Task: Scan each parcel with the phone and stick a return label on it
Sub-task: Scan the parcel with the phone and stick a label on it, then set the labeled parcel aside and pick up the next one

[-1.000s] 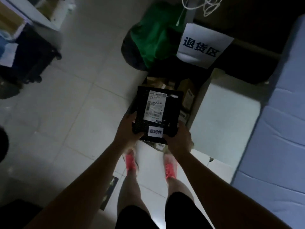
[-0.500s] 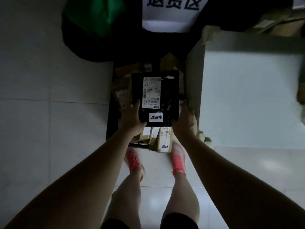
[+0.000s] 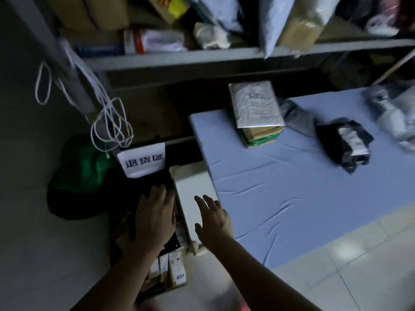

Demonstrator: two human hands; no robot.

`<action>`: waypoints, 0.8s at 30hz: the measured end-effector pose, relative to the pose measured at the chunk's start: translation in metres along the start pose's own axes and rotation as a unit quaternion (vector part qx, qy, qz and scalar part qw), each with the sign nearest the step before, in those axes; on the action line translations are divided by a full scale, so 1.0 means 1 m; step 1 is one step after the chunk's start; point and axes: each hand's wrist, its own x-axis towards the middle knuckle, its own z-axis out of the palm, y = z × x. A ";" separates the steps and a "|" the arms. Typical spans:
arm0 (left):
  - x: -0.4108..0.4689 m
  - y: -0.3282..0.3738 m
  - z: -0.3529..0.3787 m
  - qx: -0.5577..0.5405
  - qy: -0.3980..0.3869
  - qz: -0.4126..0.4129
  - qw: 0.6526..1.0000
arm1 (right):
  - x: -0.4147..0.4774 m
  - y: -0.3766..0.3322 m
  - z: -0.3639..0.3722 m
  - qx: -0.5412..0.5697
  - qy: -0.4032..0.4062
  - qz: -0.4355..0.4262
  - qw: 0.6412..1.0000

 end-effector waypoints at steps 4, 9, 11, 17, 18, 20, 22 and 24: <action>0.004 0.066 -0.065 0.061 0.016 0.018 0.998 | -0.015 0.057 -0.087 0.007 0.024 -0.013 1.000; 0.009 0.190 -0.106 0.081 0.044 0.013 0.996 | -0.054 0.185 -0.172 0.011 0.044 0.012 0.999; 0.015 0.249 -0.111 0.102 0.048 0.018 0.994 | -0.075 0.245 -0.196 0.016 0.056 0.032 0.998; 0.039 0.411 -0.117 0.088 0.028 0.055 0.994 | -0.120 0.406 -0.248 0.076 0.080 0.125 0.986; 0.046 0.432 -0.116 0.085 0.023 0.059 0.994 | -0.121 0.426 -0.253 0.089 0.085 0.136 0.983; 0.066 0.469 -0.110 0.068 0.017 0.067 0.995 | -0.117 0.462 -0.262 0.116 0.096 0.148 0.977; 0.089 0.502 -0.102 0.040 0.008 0.071 0.997 | -0.105 0.493 -0.270 0.153 0.102 0.160 0.970; 0.117 0.529 -0.090 0.004 -0.008 0.058 0.998 | -0.086 0.521 -0.277 0.190 0.107 0.174 0.960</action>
